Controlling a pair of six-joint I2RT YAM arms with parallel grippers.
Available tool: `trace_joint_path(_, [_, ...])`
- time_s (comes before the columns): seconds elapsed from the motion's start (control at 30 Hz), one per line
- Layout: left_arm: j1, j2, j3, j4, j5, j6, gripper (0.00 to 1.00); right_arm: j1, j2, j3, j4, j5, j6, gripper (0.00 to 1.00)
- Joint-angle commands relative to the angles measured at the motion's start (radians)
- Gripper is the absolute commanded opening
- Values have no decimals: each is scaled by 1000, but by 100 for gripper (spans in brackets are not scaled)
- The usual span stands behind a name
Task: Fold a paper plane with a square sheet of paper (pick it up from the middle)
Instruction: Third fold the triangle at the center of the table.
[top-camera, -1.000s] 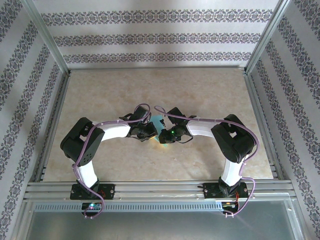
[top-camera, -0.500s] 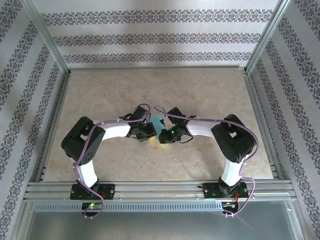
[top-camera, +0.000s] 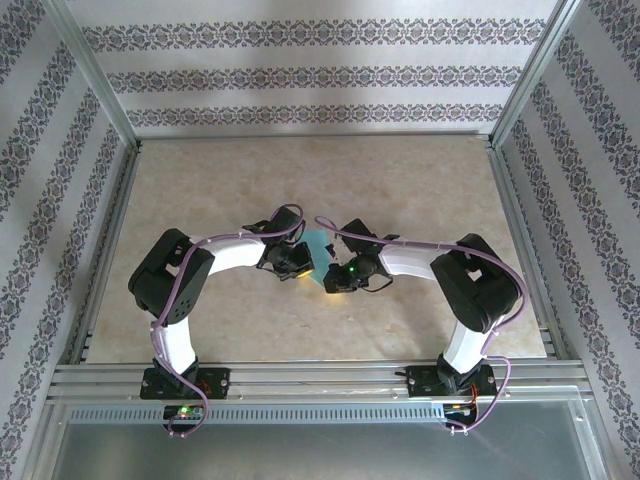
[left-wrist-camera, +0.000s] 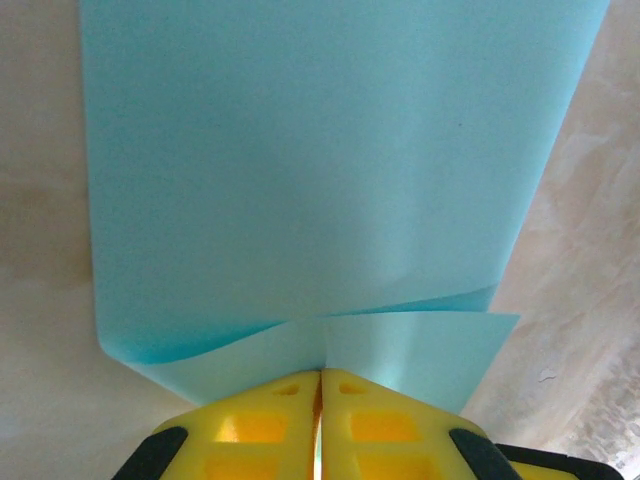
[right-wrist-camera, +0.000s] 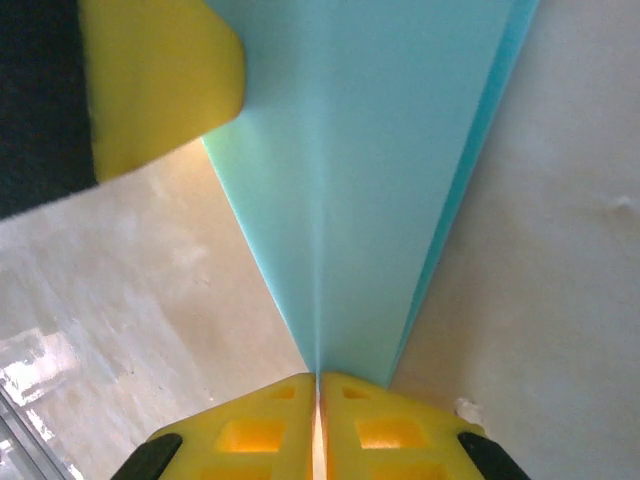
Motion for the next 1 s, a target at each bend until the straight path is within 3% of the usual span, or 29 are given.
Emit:
trace_joint_path(0.0, [20, 72, -23, -133, -93, 21, 9, -4, -23, -46, -101, -20, -27, 12])
trace_joint_path(0.4, [20, 72, 2, -131, -58, 36, 9, -11, -108, 7, -27, 4, -10, 14])
trace_joint_path(0.8, [19, 64, 22, -115, -19, 46, 9, 19, 51, 97, -17, 41, -7, 13])
trace_joint_path(0.97, [19, 37, 42, -48, 50, 117, 12, 17, 88, 84, -27, 74, -4, 12])
